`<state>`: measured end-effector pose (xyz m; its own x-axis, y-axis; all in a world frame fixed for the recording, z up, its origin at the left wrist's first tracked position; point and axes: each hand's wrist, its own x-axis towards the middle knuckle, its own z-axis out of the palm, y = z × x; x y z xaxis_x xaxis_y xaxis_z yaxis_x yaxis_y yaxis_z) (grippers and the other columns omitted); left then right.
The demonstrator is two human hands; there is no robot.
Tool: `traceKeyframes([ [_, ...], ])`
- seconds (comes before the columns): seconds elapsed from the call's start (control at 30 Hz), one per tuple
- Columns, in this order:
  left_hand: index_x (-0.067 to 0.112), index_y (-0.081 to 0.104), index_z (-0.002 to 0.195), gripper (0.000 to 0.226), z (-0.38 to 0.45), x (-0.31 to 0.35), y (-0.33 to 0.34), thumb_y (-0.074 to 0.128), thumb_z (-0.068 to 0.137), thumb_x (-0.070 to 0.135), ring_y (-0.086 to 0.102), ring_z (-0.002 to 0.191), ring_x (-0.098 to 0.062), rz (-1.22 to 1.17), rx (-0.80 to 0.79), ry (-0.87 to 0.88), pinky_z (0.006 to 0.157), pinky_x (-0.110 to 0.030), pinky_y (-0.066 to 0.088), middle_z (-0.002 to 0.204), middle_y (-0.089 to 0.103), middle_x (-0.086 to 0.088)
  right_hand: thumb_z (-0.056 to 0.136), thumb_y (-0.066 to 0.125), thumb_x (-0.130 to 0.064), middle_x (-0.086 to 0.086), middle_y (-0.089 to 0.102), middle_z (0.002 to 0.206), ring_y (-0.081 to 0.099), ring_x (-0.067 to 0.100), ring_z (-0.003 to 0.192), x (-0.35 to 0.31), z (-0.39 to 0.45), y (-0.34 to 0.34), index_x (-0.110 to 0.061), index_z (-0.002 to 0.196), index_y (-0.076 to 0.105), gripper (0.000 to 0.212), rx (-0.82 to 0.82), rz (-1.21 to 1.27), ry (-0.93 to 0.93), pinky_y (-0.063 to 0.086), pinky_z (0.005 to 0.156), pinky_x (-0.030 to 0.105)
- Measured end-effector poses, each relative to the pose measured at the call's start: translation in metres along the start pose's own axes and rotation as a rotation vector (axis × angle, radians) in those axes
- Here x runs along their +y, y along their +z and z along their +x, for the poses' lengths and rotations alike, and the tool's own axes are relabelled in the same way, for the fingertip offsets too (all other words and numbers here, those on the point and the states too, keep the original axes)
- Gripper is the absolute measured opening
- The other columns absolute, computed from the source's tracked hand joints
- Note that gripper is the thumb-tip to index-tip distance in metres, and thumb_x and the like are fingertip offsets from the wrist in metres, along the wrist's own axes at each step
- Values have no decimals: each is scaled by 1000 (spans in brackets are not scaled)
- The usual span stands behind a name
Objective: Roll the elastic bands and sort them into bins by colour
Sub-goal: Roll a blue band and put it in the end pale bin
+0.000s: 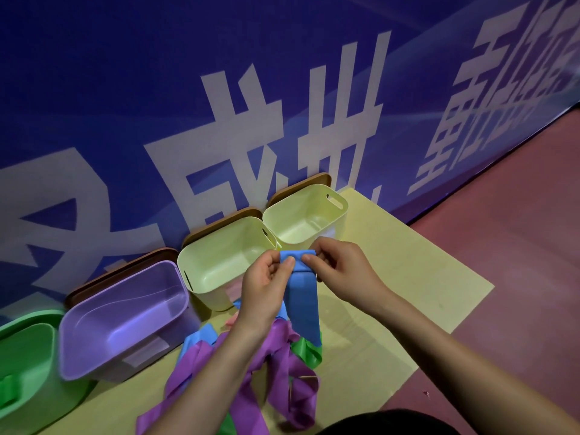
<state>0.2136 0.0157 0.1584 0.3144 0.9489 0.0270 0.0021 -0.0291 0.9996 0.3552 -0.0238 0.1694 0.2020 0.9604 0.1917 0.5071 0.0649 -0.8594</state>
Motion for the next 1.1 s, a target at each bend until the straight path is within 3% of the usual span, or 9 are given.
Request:
traceKeyframes([
  [0.07, -8, 57, 87, 16, -1, 2, 1, 56, 94, 7, 52, 61, -5, -12, 10, 10, 56, -15, 41, 67, 57, -3, 91, 61, -16, -1, 54, 55, 50, 7, 53, 1, 1, -2, -10, 71, 59, 21, -14, 73, 35, 39, 54, 22],
  [0.3, 8, 62, 84, 12, -2, 13, 4, 55, 94, 8, 56, 60, -1, -8, 37, -38, 57, -17, 44, 61, 63, 10, 89, 65, -12, 6, 58, 64, 52, 8, 58, 5, 5, -5, 0, 84, 64, 13, -103, 355, 78, 45, 59, 21],
  [0.43, 8, 65, 90, 12, 1, 13, 3, 59, 92, 18, 55, 73, -15, -6, 75, -81, 68, -33, 43, 73, 61, -2, 85, 69, -8, 6, 61, 69, 53, 9, 61, 9, 9, -3, -6, 82, 65, 5, -59, 331, 34, 46, 61, 27],
  [0.57, 17, 72, 89, 28, 2, 16, 10, 53, 92, 38, 63, 74, -16, -143, 82, -243, 68, -29, 47, 76, 68, -3, 84, 69, -6, -4, 62, 69, 53, 4, 63, 12, 15, -7, -10, 82, 68, 4, 35, 242, -111, 43, 62, 20],
  [0.67, 19, 78, 85, 32, 4, 19, 14, 56, 84, 43, 65, 83, -19, -236, 63, -265, 77, -32, 47, 90, 71, -12, 85, 68, -8, -4, 64, 76, 55, 7, 69, 15, 21, -14, -12, 89, 71, 6, 50, 34, -349, 43, 65, 15],
  [0.77, 13, 76, 89, 29, 7, 19, 16, 54, 91, 31, 67, 84, -20, -322, 101, -275, 79, -32, 48, 92, 72, -15, 84, 65, -10, -1, 63, 79, 50, 2, 71, 18, 29, -22, -11, 96, 72, 13, 24, -177, -566, 41, 66, 10],
  [0.9, 3, 69, 90, 20, 11, 18, 18, 51, 93, 12, 62, 82, -23, -417, 176, -302, 77, -33, 46, 86, 67, -16, 85, 62, -11, 3, 67, 88, 58, 12, 81, 23, 40, -31, -8, 102, 72, 20, -49, -293, -698, 46, 71, 19],
  [1.0, -1, 66, 98, 20, 12, 18, 15, 50, 93, 9, 59, 90, -26, -369, 194, -255, 79, -37, 44, 95, 64, -18, 88, 54, -10, 1, 66, 102, 61, 11, 93, 20, 40, -36, -12, 113, 70, 30, -165, -180, -613, 46, 81, 16],
  [1.1, 1, 65, 105, 20, 9, 17, 15, 48, 96, 9, 62, 87, -22, -294, 164, -208, 79, -35, 46, 94, 67, -13, 92, 54, -11, -5, 65, 108, 59, 3, 99, 15, 33, -35, -18, 118, 67, 30, -210, 43, -354, 44, 83, 12],
])
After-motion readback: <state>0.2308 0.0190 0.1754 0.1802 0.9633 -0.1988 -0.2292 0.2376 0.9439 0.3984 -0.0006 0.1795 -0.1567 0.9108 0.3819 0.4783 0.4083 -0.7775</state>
